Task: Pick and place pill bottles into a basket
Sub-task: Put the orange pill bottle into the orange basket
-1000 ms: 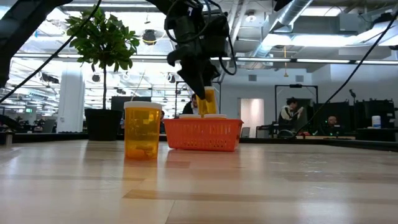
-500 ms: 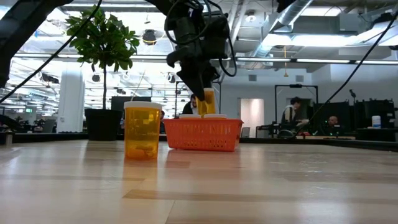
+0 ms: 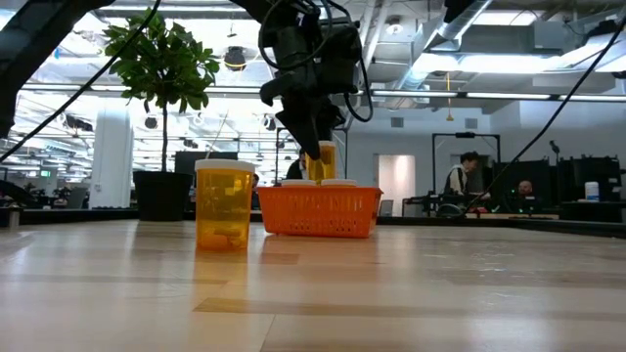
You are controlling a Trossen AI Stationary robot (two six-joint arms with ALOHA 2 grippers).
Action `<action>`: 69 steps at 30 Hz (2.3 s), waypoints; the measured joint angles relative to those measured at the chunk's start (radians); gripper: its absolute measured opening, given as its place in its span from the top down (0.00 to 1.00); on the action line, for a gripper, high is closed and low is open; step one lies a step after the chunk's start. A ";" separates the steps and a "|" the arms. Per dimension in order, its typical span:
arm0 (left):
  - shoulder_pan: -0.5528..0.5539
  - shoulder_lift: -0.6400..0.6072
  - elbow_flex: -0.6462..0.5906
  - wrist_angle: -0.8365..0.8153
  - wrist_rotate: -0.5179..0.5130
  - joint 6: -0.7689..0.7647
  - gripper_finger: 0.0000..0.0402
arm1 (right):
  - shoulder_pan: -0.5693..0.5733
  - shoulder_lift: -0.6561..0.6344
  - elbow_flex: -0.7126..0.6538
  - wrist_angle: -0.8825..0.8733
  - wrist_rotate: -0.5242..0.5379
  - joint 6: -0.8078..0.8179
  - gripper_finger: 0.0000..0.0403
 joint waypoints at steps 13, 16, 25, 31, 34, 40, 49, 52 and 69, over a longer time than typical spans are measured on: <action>-0.004 0.011 0.001 0.012 0.000 0.001 0.46 | 0.000 0.000 0.000 0.001 0.000 -0.006 0.26; -0.007 0.024 -0.001 -0.008 0.006 0.000 0.46 | 0.000 0.000 0.000 0.001 0.000 -0.006 0.26; -0.011 0.048 0.000 0.003 0.046 -0.005 0.46 | 0.000 0.000 0.000 0.000 -0.003 -0.006 0.26; -0.012 0.048 0.000 0.010 0.049 -0.005 0.46 | 0.000 0.000 0.000 0.000 -0.003 -0.006 0.26; -0.012 0.048 0.000 0.010 0.051 -0.006 0.46 | 0.000 0.000 0.000 0.000 -0.003 -0.006 0.26; -0.010 0.048 0.000 0.010 0.051 -0.005 0.45 | 0.000 0.000 0.000 0.000 -0.003 -0.006 0.26; -0.010 0.048 0.000 0.014 0.037 0.002 0.28 | 0.000 0.000 0.000 0.000 -0.003 -0.006 0.26; -0.010 0.048 0.000 0.014 0.023 0.002 0.25 | 0.000 0.000 0.000 0.000 -0.003 -0.006 0.26; 0.039 -0.101 0.000 -0.103 0.135 -0.106 0.24 | 0.000 -0.005 0.000 0.081 -0.001 -0.035 0.26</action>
